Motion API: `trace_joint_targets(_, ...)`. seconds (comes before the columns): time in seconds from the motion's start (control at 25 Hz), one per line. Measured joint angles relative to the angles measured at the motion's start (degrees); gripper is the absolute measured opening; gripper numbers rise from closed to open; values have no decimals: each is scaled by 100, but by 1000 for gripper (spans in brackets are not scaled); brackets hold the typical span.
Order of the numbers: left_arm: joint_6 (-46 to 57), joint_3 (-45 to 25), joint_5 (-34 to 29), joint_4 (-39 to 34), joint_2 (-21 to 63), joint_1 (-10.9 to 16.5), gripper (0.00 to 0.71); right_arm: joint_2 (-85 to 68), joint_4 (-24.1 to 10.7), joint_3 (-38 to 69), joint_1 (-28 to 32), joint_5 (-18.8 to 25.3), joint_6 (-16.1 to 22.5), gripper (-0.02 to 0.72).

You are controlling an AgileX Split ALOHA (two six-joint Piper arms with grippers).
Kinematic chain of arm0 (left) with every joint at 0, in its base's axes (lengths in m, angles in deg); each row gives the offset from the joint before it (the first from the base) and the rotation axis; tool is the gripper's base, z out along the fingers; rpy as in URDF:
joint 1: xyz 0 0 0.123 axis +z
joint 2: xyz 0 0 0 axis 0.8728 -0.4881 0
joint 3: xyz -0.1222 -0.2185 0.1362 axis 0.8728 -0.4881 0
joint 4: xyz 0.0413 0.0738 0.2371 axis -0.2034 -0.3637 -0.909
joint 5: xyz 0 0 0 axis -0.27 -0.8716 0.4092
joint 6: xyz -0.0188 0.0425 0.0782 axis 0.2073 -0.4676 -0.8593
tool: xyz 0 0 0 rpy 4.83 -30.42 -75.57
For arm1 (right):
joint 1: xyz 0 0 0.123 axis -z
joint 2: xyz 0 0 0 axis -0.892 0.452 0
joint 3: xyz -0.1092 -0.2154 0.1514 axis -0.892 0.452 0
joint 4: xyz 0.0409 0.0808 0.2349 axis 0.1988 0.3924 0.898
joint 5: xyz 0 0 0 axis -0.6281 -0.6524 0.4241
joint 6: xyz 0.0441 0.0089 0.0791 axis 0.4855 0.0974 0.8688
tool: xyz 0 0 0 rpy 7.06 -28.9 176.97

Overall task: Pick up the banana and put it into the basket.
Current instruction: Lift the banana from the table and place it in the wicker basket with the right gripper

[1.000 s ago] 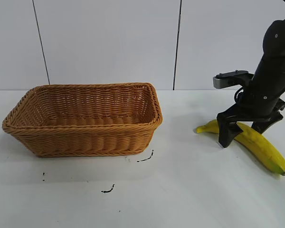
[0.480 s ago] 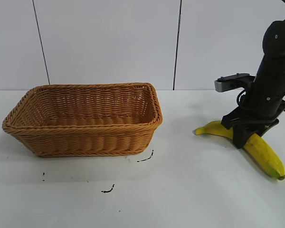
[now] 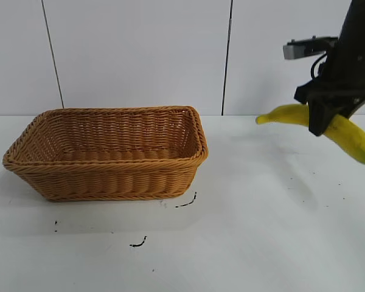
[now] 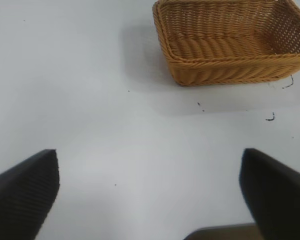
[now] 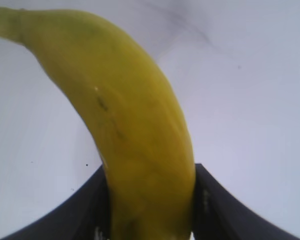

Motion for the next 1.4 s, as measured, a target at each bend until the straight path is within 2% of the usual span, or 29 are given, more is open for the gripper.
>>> trace_joint_targets(0.16, 0, 0, 0, 0, 0, 0, 695, 25, -116, -767, -244, 234, 0, 320)
trace_joint_targets(0.24, 0, 0, 0, 0, 0, 0, 695, 124, -265, -1214, -444, 268, 0, 320)
trace_joint_targets(0.44, 0, 0, 0, 0, 0, 0, 695, 840, -335, -2656, -1015, 317, -82, 320)
trace_joint_targets(0.56, 0, 0, 0, 0, 0, 0, 695, 1287, -335, -3376, -1418, 428, -390, 320)
trace_joint_targets(0.76, 0, 0, 0, 0, 0, 0, 695, 1719, -335, -4155, -2236, 420, -1210, 320)
trace_joint_targets(1.08, 0, 0, 0, 0, 0, 0, 695, 2028, -244, -4239, -3138, -91, -2205, 320)
trace_joint_targets(1.24, 0, 0, 0, 0, 0, 0, 695, 2397, -67, -4239, -3254, -250, -2507, 320)
trace_joint_targets(1.4, 0, 0, 0, 0, 0, 0, 695, 2759, 110, -4239, -3254, -407, -2560, 320)
